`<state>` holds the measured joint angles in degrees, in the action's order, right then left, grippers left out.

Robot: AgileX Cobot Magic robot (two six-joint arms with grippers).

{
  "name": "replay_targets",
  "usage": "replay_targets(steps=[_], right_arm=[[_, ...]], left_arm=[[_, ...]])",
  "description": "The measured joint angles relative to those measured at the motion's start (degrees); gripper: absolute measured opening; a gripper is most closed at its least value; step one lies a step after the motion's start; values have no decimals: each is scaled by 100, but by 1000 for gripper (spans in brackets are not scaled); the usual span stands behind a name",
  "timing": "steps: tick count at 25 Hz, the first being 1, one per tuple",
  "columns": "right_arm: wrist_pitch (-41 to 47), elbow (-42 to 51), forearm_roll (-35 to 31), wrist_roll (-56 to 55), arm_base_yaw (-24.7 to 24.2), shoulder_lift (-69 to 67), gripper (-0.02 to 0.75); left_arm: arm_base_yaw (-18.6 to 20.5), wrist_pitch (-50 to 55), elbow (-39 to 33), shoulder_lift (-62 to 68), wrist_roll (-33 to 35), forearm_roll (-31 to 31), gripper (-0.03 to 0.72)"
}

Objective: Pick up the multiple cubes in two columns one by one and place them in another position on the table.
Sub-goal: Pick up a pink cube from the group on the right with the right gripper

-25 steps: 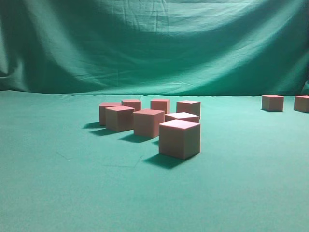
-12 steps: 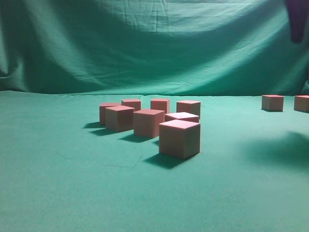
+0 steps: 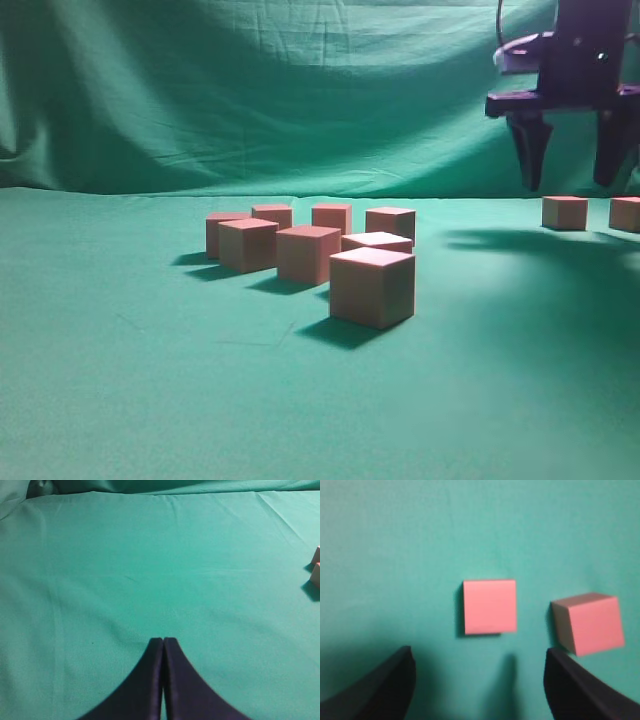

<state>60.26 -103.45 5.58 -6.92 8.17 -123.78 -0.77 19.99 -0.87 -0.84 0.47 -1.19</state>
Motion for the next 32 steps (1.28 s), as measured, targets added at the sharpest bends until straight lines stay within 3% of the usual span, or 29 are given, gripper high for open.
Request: replay_targets(steps=[13, 18, 24, 32], right_arm=[[-344, -524, -52, 185, 0, -749, 524], [-368, -537, 95, 200, 0, -749, 248], [-301, -545, 224, 200, 0, -739, 249], [419, -1001, -354, 545, 427, 359, 249]], left_arm=[[0, 0, 0, 0, 0, 0, 0], [0, 0, 0, 0, 0, 0, 0], [0, 0, 0, 0, 0, 0, 0], [0, 0, 0, 0, 0, 0, 0]])
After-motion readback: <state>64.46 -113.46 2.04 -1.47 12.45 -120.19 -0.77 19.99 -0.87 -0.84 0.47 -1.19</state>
